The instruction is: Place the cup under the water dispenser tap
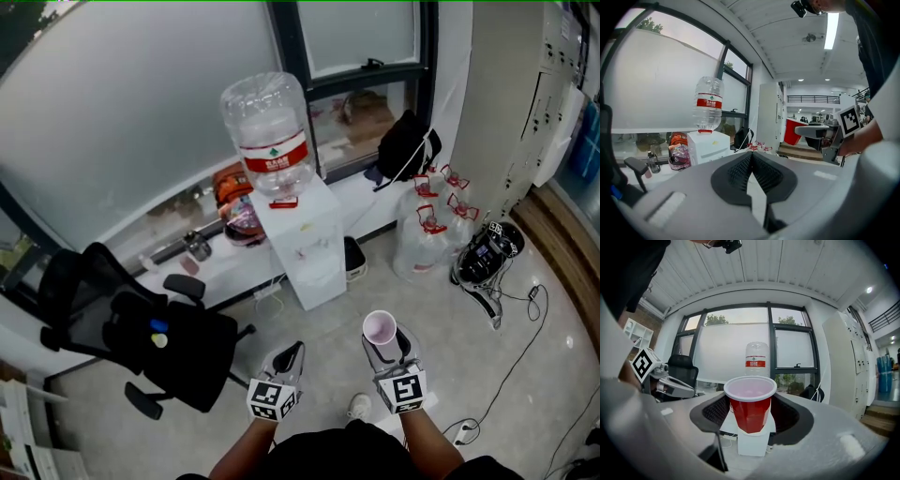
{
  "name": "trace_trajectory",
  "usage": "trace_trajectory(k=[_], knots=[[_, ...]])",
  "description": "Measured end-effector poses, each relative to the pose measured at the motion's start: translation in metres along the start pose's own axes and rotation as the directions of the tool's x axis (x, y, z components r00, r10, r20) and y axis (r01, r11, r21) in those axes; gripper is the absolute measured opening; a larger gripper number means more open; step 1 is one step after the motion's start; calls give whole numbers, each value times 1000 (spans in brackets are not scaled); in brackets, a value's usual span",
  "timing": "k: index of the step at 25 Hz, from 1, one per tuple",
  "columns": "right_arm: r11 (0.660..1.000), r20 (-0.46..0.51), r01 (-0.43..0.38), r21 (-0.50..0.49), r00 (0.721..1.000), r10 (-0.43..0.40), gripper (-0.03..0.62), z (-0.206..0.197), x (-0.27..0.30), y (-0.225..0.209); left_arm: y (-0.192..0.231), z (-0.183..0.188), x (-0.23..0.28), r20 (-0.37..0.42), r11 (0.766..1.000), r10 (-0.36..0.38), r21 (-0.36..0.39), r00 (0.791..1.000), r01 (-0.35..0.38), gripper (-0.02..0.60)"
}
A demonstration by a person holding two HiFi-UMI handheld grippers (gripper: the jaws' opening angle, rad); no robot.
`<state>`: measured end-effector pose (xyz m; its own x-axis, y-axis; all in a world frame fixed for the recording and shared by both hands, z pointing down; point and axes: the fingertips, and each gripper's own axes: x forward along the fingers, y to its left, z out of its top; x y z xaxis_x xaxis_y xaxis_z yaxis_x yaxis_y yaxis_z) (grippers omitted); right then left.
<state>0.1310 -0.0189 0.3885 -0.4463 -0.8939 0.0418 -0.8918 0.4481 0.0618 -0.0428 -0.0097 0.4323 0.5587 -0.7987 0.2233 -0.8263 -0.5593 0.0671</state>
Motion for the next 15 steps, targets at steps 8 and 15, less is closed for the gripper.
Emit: trace_trajectory(k=[8, 15], knots=[[995, -18, -98, -13, 995, 98, 273, -8, 46, -21, 23, 1, 23, -10, 994, 107, -29, 994, -107, 17], [991, -55, -136, 8, 989, 137, 273, -27, 105, -20, 66, -6, 45, -32, 987, 146, -63, 989, -148, 17]])
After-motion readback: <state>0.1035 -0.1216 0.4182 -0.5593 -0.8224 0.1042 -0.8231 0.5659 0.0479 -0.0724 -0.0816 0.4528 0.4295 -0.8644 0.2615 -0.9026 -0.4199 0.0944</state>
